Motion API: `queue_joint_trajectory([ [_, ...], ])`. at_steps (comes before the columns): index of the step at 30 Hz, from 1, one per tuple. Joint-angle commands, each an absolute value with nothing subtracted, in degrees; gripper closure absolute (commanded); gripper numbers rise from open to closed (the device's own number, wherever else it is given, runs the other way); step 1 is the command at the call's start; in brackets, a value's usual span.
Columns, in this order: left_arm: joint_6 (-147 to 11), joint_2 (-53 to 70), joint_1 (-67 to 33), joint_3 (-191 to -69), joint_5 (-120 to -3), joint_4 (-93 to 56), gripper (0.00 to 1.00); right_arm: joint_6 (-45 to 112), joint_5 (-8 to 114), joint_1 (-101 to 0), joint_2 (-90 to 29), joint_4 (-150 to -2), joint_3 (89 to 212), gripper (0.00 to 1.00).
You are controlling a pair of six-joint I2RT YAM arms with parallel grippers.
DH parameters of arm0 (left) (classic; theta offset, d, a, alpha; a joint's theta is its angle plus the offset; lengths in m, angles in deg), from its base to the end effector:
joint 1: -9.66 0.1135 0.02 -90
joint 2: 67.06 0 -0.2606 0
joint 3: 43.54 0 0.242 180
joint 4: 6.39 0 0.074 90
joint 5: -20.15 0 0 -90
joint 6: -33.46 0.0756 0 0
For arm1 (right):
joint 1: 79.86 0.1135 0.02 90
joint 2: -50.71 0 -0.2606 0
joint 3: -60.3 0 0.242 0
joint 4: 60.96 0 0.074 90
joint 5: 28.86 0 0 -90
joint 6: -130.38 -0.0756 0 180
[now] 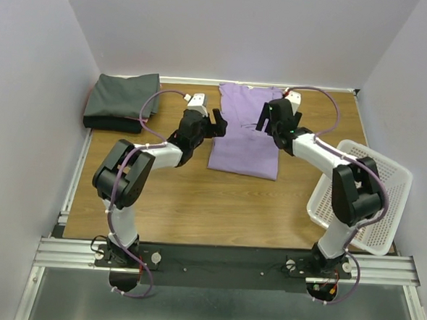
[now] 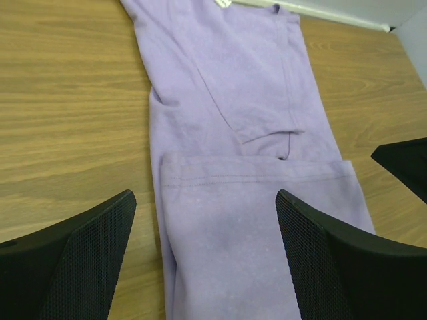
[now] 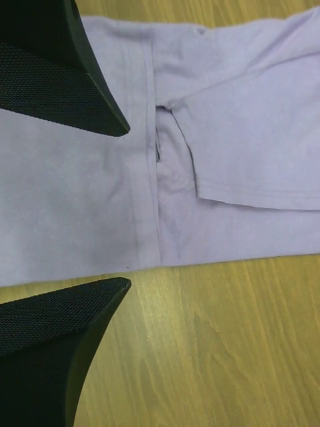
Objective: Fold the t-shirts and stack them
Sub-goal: Fold the tshirt
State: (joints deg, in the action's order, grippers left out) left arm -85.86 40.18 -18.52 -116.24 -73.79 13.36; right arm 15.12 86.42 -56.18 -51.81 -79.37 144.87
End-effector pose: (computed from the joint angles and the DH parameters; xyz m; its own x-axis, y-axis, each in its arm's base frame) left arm 0.3912 -0.2037 0.1870 -0.3982 -0.3409 -0.8516 0.2495 0.8531 -0.4582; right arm 0.3988 0.1397 0.2089 -0.5116 0.1970 -0.8363 0.1881 0.9754 0.1147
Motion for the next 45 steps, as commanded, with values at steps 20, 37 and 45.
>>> queue_joint_trajectory([
  [20, -86.07, 26.02, -23.82, -95.52, -81.0, 12.74, 0.13, 5.49, 75.11, -56.57, -23.39, -80.23, 113.94, 0.08],
  [37, -86.77, 28.83, -25.32, -94.55, -83.03, 11.77, 0.22, 4.17, 73.88, -56.48, -29.71, -80.24, 110.78, 0.25],
  [45, -87.56, 30.76, -26.1, -93.76, -82.33, 11.86, 0.27, 4.26, 73.44, -56.48, -31.64, -79.01, 110.33, 0.28],
])
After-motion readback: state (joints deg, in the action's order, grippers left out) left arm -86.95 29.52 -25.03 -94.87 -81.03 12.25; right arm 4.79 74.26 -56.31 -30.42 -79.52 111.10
